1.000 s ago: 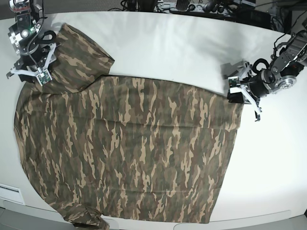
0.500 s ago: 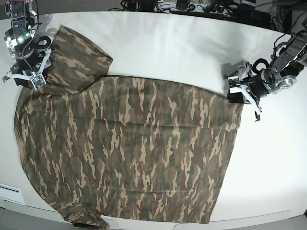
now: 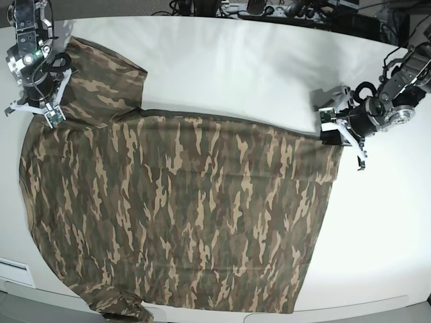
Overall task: Fold the T-shirt properly
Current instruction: 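Lift the shoulder corners with both grippers and pull the shirt taut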
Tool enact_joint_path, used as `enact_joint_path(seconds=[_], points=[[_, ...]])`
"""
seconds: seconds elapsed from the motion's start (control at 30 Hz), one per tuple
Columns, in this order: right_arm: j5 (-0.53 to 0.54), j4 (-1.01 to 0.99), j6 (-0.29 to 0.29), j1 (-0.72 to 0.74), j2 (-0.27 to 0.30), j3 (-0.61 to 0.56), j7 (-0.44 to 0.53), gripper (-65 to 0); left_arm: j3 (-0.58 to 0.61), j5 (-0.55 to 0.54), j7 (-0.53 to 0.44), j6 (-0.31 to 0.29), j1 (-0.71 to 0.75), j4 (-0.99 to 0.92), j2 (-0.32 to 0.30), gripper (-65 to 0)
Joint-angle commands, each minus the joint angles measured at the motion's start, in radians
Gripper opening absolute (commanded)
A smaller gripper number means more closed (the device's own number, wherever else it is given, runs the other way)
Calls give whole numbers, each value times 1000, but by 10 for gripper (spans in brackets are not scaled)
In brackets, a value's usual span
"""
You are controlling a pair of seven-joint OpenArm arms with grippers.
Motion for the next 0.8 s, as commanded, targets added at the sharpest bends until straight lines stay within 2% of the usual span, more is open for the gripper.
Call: enact_joint_path(seconds=[0.0,0.17,0.3,0.67,0.77], points=[[-10,29,-21,1,19,11,-11,-650,-2,5,19,-9,-2,23,-35,-650],[-10,103,-22,-6,20,11,-86,-650,-2,4,80,71,0,135,-84,-650],[-11,185,-58,-39,37,13,-93,-650,-2,5,134,142,0,200,-122,-650],[-14,358,-58,-197,41,93,-89,-650,-2,5,152,151,11,214,-135,-650],[-14,358,-57,-234,41,126,-89,-650,-2,23,188,187,40,234,-135,-650]])
